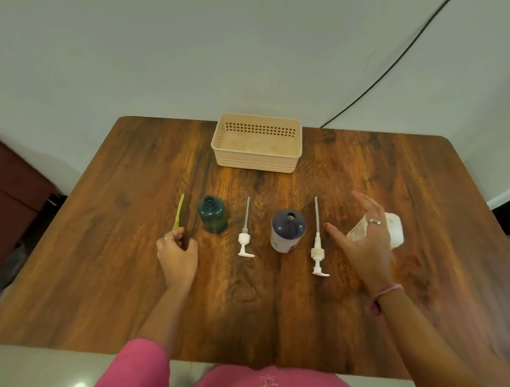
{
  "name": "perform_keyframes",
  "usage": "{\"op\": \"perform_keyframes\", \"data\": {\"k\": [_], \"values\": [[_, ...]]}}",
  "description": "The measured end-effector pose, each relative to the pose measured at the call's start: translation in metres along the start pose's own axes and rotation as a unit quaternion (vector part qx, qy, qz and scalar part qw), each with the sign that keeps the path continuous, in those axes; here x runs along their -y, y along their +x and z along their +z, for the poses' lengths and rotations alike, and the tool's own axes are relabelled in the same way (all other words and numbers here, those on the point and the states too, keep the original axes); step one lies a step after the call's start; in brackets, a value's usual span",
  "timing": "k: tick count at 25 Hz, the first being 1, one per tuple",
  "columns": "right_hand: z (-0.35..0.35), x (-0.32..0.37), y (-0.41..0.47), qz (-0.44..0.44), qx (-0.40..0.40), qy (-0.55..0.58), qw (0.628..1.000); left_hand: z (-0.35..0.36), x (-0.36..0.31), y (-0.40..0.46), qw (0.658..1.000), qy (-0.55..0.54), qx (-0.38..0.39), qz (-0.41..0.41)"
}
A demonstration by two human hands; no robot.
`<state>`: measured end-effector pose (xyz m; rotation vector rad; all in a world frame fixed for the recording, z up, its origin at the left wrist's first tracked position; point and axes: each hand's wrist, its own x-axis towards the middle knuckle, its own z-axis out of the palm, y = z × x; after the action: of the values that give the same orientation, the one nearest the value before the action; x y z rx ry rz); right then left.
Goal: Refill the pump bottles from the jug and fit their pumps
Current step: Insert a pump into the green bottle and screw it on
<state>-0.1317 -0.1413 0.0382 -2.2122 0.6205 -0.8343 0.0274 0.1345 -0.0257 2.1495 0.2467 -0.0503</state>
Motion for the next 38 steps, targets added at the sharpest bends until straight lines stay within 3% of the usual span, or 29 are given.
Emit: {"op": "perform_keyframes", "data": {"k": [4, 10, 15, 19, 23, 25, 27, 28, 30, 32, 34, 38], "values": [[0.055, 0.032, 0.001, -0.041, 0.026, 0.029, 0.998, -0.008, 0.025, 0.042, 0.989, 0.128, 0.053, -0.055], [0.119, 0.071, 0.004, -0.104, 0.046, 0.034, 0.993, 0.005, 0.039, 0.082, 0.976, 0.164, 0.130, -0.056], [0.158, 0.082, 0.009, -0.194, 0.160, 0.002, 0.968, -0.006, 0.018, 0.082, 0.985, -0.029, 0.144, -0.092], [0.177, 0.098, 0.017, -0.311, 0.256, -0.058, 0.913, -0.035, -0.040, 0.059, 0.966, -0.168, 0.195, -0.030], [0.177, 0.108, 0.021, -0.396, 0.221, -0.054, 0.890, -0.059, -0.083, 0.043, 0.945, -0.081, 0.301, 0.093], [0.169, 0.108, 0.030, -0.378, 0.193, -0.033, 0.905, -0.066, -0.088, 0.048, 0.911, -0.127, 0.373, 0.118], [0.160, 0.105, 0.041, -0.326, 0.166, -0.013, 0.930, -0.063, -0.075, 0.060, 0.902, -0.196, 0.373, 0.101], [0.157, 0.103, 0.045, -0.295, 0.160, 0.003, 0.942, -0.055, -0.063, 0.069, 0.918, -0.180, 0.341, 0.093], [0.151, 0.098, 0.051, -0.240, 0.150, 0.031, 0.959, -0.032, -0.035, 0.087, 0.945, -0.033, 0.311, 0.092], [0.147, 0.094, 0.052, -0.199, 0.143, 0.042, 0.969, -0.008, -0.017, 0.093, 0.922, 0.073, 0.367, 0.098], [0.146, 0.090, 0.052, -0.159, 0.146, 0.062, 0.974, 0.012, -0.010, 0.089, 0.904, 0.060, 0.409, 0.108], [0.146, 0.091, 0.050, -0.074, 0.120, 0.137, 0.980, 0.034, -0.005, 0.088, 0.928, -0.004, 0.360, 0.101]]}}
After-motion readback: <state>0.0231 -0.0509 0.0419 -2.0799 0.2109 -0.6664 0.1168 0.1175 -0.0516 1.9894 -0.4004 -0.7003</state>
